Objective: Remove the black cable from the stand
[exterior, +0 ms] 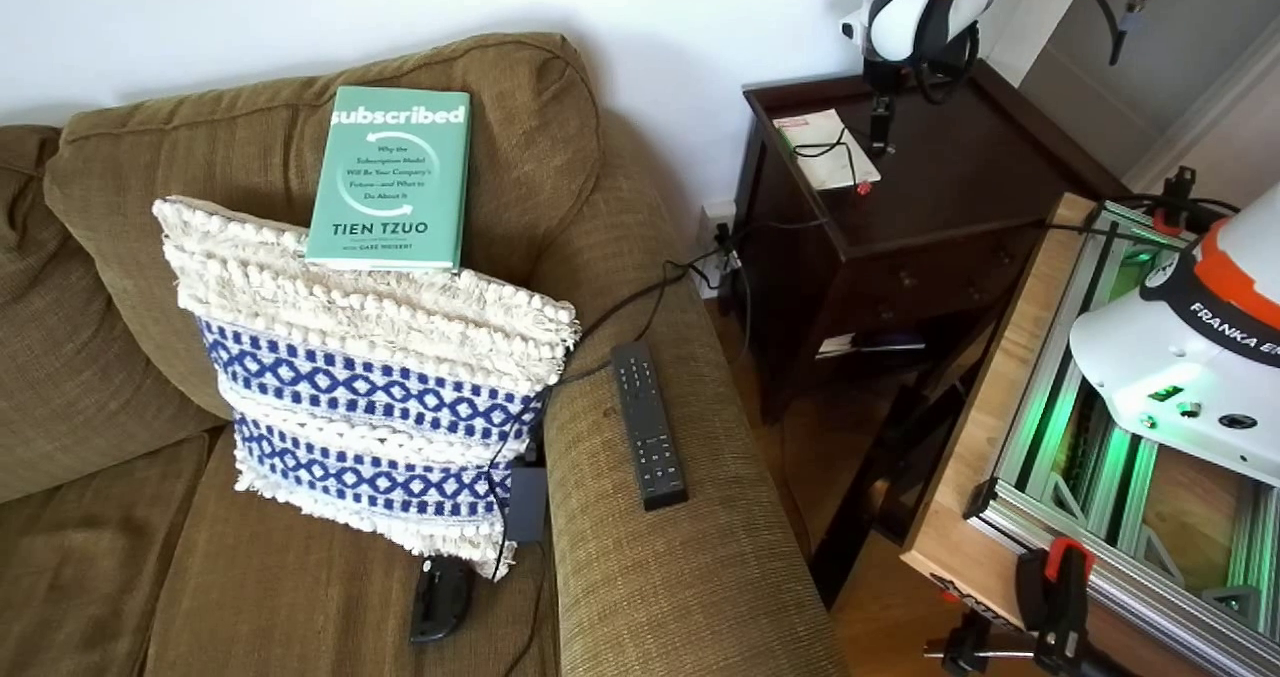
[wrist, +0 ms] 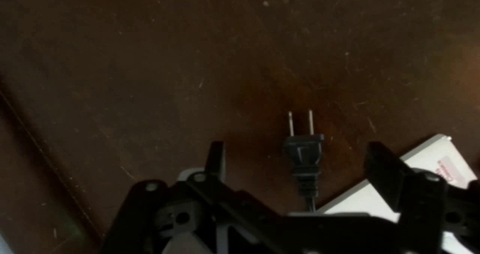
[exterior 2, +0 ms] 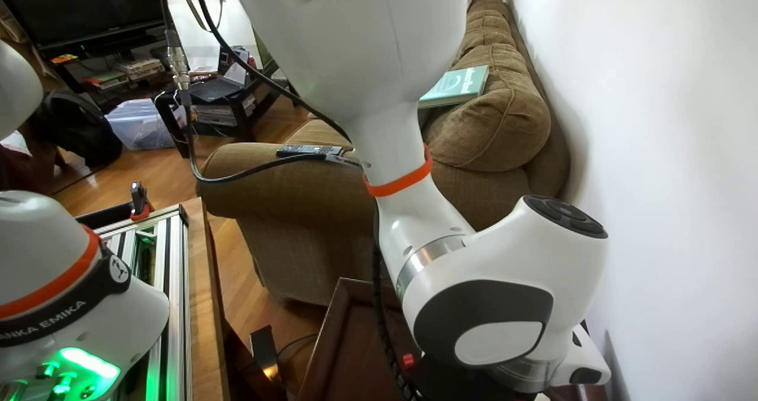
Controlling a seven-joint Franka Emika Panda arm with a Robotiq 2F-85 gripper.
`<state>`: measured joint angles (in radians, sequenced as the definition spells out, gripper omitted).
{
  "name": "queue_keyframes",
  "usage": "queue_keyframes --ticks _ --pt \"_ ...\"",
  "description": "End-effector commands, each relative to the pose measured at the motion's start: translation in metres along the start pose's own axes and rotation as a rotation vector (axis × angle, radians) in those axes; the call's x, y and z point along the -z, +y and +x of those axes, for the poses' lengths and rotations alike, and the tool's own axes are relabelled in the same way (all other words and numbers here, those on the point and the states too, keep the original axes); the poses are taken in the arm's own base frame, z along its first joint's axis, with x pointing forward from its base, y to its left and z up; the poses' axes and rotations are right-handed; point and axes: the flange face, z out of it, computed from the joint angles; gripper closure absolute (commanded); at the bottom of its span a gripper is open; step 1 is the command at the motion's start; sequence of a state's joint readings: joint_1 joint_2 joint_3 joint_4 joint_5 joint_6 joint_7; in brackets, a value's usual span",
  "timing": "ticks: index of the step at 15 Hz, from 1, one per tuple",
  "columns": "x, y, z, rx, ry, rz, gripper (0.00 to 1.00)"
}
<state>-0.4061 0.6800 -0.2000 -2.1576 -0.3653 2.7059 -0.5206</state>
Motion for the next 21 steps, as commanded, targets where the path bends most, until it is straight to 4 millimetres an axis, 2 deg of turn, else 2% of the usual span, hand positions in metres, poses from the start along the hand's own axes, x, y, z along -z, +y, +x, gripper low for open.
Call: queue_keyframes --ticks 1,2,8,9,10,12,15,21 --pt "-0.006 0.007 0.002 0.015 0.003 0.031 0.37" --pt "-0.006 0.007 0.003 0.024 0.004 0.03 0.47" --pt "-0.009 0.004 0.001 0.056 -0.01 0.056 0.92" --pt "-0.005 0.003 0.0 0.063 -0.014 0.065 0.97" --pt "0.001 0.001 0.0 0.074 -0.02 0.069 0.93" --pt "0.024 -0.005 -0.001 0.092 -0.021 0.071 0.93" --pt "0.076 -0.025 -0.005 0.115 0.01 0.108 0.93" --pt "0.179 -0.097 -0.027 0.191 0.044 0.259 0.93"
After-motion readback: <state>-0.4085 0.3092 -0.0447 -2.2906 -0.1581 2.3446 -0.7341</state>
